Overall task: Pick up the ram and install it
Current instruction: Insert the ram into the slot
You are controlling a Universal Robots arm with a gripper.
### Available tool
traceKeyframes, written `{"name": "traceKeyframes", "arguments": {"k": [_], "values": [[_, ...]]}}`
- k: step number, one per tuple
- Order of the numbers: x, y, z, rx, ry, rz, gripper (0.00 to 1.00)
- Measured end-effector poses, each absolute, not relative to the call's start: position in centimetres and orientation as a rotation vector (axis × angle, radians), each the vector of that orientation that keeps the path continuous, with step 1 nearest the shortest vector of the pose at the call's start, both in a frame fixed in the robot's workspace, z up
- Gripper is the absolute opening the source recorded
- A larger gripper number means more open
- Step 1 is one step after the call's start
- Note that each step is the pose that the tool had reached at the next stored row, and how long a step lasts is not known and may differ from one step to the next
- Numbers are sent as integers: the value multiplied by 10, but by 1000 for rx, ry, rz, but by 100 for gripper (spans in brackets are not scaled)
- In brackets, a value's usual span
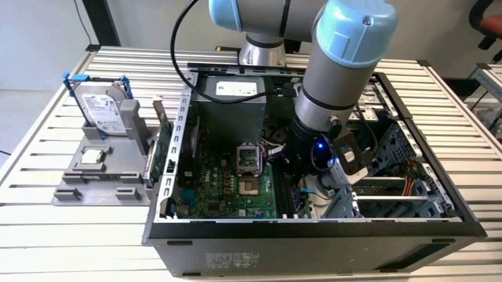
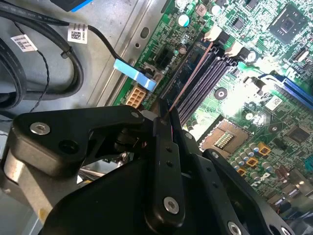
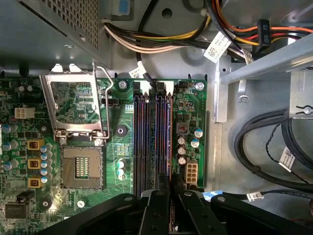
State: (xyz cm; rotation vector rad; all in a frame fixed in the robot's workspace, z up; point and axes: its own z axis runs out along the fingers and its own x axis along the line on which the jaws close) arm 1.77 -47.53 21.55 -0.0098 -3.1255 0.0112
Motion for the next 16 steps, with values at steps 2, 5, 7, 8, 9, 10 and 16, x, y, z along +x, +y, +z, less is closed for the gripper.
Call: {"name": "traceKeyframes", "arguments": {"k": [2,5,7,8,9,10,16], "values": [[18,-475,216,-10,-3126,11,0],[18,-475,219,-10,-3126,11,0],[18,-475,224,-11,-3125,12,0],[18,-475,226,-11,-3125,12,0],[18,-475,226,-13,-3126,13,0],[18,-475,226,-16,-3126,13,0],[18,-474,222,-44,-3128,14,0]]}}
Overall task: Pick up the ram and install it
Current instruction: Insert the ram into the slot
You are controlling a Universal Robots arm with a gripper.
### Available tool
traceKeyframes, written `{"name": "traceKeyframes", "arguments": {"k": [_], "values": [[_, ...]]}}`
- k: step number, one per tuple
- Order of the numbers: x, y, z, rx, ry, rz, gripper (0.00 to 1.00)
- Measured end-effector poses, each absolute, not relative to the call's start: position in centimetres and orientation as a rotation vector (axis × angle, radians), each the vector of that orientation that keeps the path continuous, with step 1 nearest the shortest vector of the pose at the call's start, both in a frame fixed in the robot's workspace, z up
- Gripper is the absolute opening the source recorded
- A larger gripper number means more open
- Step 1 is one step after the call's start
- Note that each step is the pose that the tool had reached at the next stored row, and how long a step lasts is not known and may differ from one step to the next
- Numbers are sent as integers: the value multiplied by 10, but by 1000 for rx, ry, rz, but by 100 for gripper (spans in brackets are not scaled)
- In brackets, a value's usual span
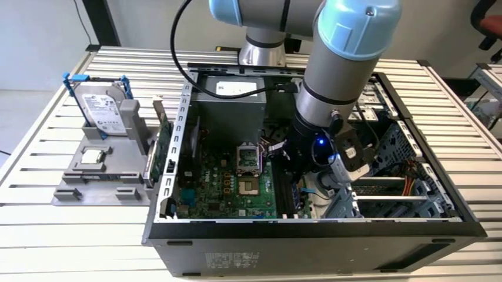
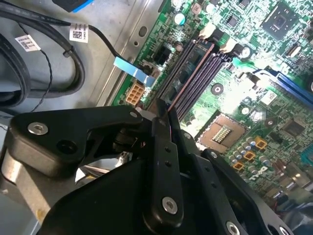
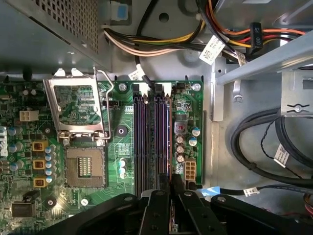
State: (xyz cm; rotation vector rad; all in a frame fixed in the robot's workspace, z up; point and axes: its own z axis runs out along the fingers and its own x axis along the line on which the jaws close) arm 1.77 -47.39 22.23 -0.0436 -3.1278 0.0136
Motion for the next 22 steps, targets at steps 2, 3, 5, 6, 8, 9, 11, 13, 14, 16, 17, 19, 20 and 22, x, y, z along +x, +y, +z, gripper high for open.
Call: {"name": "traceKeyframes", "arguments": {"k": [2,3,5,6,8,9,11,13,14,16,17,19,20,22], "values": [[18,-474,221,-47,-3128,13,0],[18,-473,220,-48,-3128,13,0],[18,-473,218,-50,-3128,14,0],[18,-473,217,-51,-3128,14,0],[18,-473,216,-52,-3128,14,0],[18,-473,216,-53,-3128,14,0],[18,-473,216,-53,-3128,14,0],[18,-473,216,-53,-3128,14,0],[18,-473,216,-53,-3128,14,0],[18,-473,216,-54,-3128,14,0],[18,-473,216,-55,-3128,13,0],[18,-473,215,-55,-3128,13,0],[18,-473,214,-55,-3128,13,0],[18,-473,212,-55,-3128,14,0]]}}
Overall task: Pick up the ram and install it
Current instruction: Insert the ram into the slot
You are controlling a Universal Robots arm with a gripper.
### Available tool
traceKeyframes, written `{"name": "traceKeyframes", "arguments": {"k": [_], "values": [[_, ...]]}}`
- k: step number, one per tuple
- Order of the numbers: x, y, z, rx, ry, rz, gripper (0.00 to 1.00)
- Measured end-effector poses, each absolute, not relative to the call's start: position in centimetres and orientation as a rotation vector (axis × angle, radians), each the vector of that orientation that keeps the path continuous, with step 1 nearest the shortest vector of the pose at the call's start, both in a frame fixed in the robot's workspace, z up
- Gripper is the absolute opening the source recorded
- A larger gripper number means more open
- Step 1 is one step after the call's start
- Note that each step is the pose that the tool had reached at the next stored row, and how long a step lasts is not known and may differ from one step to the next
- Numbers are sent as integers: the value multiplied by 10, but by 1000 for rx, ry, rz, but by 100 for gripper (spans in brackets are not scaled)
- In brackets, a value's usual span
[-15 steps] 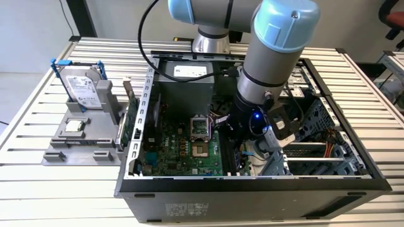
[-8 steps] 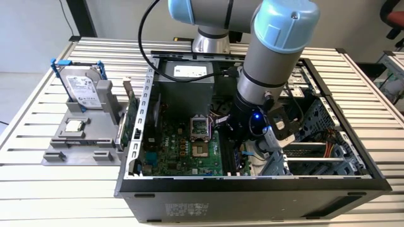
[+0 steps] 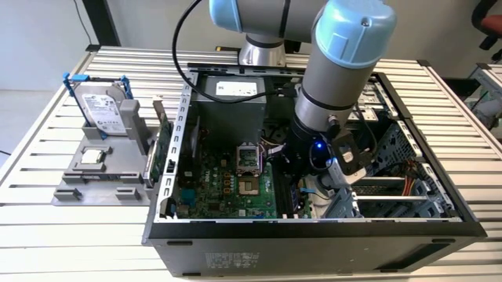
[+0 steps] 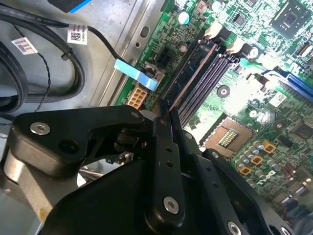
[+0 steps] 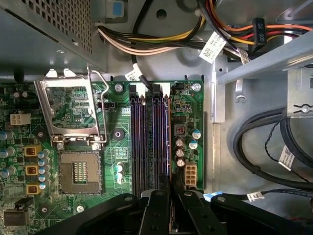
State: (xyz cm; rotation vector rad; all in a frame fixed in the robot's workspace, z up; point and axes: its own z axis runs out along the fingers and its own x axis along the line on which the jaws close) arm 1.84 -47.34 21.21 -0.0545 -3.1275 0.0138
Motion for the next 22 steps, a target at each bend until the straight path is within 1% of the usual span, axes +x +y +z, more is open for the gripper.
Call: {"name": "traceKeyframes", "arguments": {"k": [7,8,11,20,22], "values": [[18,-473,211,-54,-3127,14,0],[18,-473,211,-54,-3127,13,100],[19,-473,211,-54,-3127,14,100],[19,-473,252,-60,-3126,14,100],[19,-472,257,-60,-3126,8,100]]}}
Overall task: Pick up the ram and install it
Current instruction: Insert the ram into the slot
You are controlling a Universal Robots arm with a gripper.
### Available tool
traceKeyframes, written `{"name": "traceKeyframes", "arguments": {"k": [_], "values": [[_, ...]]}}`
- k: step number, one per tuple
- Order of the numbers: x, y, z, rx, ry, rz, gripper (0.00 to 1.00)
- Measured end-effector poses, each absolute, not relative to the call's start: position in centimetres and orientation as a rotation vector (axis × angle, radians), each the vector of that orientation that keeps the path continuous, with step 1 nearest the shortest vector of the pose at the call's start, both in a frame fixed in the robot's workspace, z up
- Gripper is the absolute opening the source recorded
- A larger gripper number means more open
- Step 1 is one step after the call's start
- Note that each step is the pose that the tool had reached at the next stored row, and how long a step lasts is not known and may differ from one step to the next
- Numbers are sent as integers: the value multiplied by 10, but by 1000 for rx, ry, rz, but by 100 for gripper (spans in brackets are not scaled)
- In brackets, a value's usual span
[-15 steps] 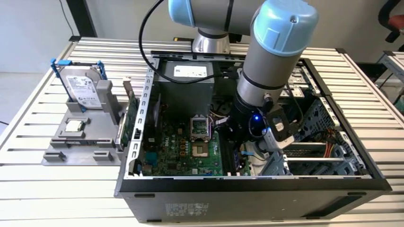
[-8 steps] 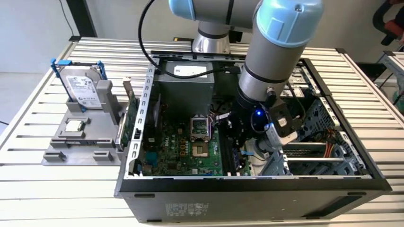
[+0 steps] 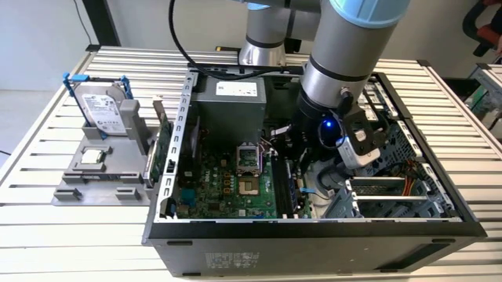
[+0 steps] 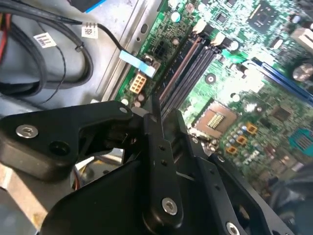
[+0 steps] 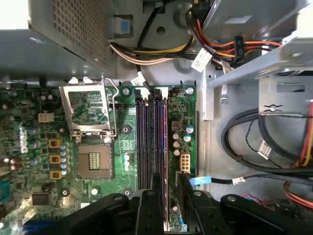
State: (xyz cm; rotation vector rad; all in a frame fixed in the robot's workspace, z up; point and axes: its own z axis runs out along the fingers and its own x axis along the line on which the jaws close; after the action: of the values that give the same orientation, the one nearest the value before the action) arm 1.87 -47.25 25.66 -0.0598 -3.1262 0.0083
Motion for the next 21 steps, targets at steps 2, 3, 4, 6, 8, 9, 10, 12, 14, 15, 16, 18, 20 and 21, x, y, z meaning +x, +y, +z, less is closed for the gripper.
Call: {"name": "traceKeyframes", "arguments": {"k": [2,3,4,6,8,9,10,12,14,15,16,18,20,21], "values": [[19,-472,256,-60,-3126,5,0],[19,-472,257,-60,-3126,5,0],[19,-472,257,-60,-3126,5,0],[19,-472,257,-60,-3126,4,0],[19,-472,257,-60,-3126,3,0],[19,-472,257,-60,-3126,3,0],[19,-472,257,-60,-3126,2,0],[19,-472,257,-60,-3126,1,0],[19,-472,257,-60,-3126,-1,0],[19,-472,257,-60,-3126,-1,0],[19,-472,257,-60,-3126,-1,0],[19,-472,257,-60,-3126,-2,0],[19,-472,257,-60,-3126,-3,0],[19,-472,257,-60,-3126,-4,0]]}}
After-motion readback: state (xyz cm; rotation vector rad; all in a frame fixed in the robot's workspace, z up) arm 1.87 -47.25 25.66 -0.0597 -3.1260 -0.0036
